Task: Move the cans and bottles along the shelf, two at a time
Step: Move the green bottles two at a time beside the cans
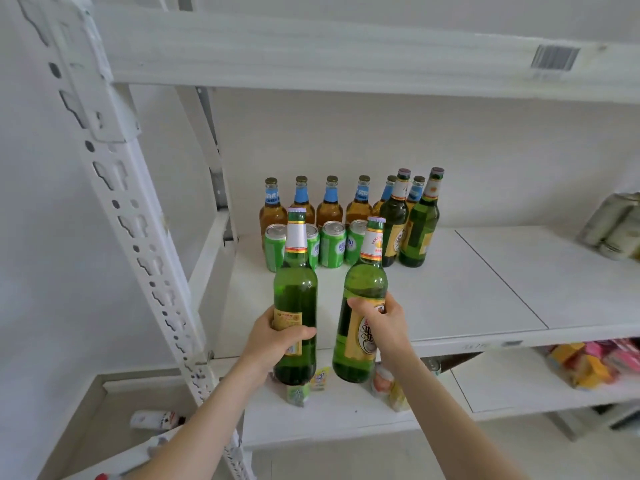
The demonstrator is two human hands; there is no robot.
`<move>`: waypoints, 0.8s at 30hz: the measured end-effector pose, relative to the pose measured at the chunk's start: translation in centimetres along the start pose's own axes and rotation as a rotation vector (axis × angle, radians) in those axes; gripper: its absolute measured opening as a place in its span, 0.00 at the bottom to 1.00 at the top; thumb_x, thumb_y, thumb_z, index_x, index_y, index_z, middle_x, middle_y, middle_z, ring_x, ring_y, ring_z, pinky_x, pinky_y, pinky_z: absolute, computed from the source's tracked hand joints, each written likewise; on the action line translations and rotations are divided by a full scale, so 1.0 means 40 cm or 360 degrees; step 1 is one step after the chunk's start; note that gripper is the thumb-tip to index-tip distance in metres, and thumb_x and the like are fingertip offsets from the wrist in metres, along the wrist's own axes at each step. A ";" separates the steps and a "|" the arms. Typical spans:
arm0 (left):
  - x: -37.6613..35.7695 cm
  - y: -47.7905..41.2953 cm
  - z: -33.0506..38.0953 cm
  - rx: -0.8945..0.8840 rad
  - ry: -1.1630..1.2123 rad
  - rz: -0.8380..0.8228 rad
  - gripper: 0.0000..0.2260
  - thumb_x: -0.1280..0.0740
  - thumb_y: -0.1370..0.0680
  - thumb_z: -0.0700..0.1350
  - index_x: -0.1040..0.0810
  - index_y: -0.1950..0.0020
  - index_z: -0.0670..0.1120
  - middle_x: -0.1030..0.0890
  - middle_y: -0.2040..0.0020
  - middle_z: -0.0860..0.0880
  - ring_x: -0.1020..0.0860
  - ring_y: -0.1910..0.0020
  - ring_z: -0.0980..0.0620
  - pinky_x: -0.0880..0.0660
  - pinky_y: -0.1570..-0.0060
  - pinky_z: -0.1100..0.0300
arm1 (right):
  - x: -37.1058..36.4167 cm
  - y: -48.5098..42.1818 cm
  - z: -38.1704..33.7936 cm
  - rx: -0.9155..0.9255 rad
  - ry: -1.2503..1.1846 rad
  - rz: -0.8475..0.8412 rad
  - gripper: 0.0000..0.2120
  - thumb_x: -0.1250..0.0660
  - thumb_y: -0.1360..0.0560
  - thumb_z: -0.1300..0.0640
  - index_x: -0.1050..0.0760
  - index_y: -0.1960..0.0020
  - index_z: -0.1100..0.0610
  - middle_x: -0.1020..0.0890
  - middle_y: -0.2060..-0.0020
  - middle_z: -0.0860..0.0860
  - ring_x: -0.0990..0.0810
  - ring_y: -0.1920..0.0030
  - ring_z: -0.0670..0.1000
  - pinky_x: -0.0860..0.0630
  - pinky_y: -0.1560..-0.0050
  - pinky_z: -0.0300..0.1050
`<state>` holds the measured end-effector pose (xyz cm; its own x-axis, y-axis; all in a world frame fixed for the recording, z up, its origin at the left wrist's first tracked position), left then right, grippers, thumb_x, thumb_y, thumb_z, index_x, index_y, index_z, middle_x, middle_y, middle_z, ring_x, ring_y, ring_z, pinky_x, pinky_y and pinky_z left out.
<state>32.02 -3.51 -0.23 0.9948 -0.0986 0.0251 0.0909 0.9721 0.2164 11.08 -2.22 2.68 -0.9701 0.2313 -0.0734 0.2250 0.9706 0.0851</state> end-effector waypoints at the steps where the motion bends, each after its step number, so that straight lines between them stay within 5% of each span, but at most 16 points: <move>1: -0.017 0.016 0.007 -0.0006 0.0001 -0.0020 0.20 0.20 0.37 0.47 0.22 0.48 0.52 0.15 0.59 0.56 0.17 0.60 0.59 0.24 0.71 0.69 | 0.019 0.016 -0.002 0.0007 0.0015 0.0007 0.12 0.24 0.39 0.46 0.20 0.57 0.43 0.15 0.63 0.46 0.15 0.62 0.46 0.21 0.68 0.38; 10: -0.220 0.129 0.061 -0.0110 -0.0041 -0.0190 0.26 0.21 0.46 0.56 0.21 0.50 0.56 0.15 0.57 0.56 0.17 0.57 0.59 0.23 0.61 0.63 | 0.221 0.093 -0.043 0.0073 0.0074 0.0115 0.08 0.24 0.31 0.53 0.20 0.54 0.46 0.15 0.61 0.49 0.15 0.57 0.53 0.18 0.56 0.51; 17: -0.455 0.192 0.085 -0.0142 -0.0002 -0.0164 0.25 0.22 0.45 0.56 0.21 0.50 0.56 0.15 0.58 0.58 0.17 0.58 0.60 0.24 0.64 0.67 | 0.433 0.122 -0.107 0.0083 0.0077 0.0072 0.14 0.23 0.37 0.49 0.20 0.53 0.49 0.15 0.62 0.50 0.14 0.59 0.52 0.19 0.63 0.45; 24: -0.688 0.245 0.089 -0.0131 0.0004 -0.0093 0.25 0.21 0.44 0.54 0.21 0.49 0.53 0.15 0.55 0.52 0.18 0.51 0.52 0.23 0.57 0.59 | 0.663 0.141 -0.145 0.0118 0.0130 0.0026 0.18 0.23 0.40 0.46 0.20 0.53 0.49 0.15 0.63 0.48 0.15 0.62 0.47 0.22 0.68 0.37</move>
<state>5.35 7.96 4.68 0.9878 -0.1551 0.0122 0.1520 0.9789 0.1366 -13.89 9.02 6.96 -0.9697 0.2441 0.0092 0.2442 0.9696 0.0118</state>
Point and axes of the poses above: each hand's wrist, its own y-axis away from the middle knuckle, its own x-axis out of the back of the hand, z = x × y, the point moved 1 cm from there along -y, towards the middle knuckle
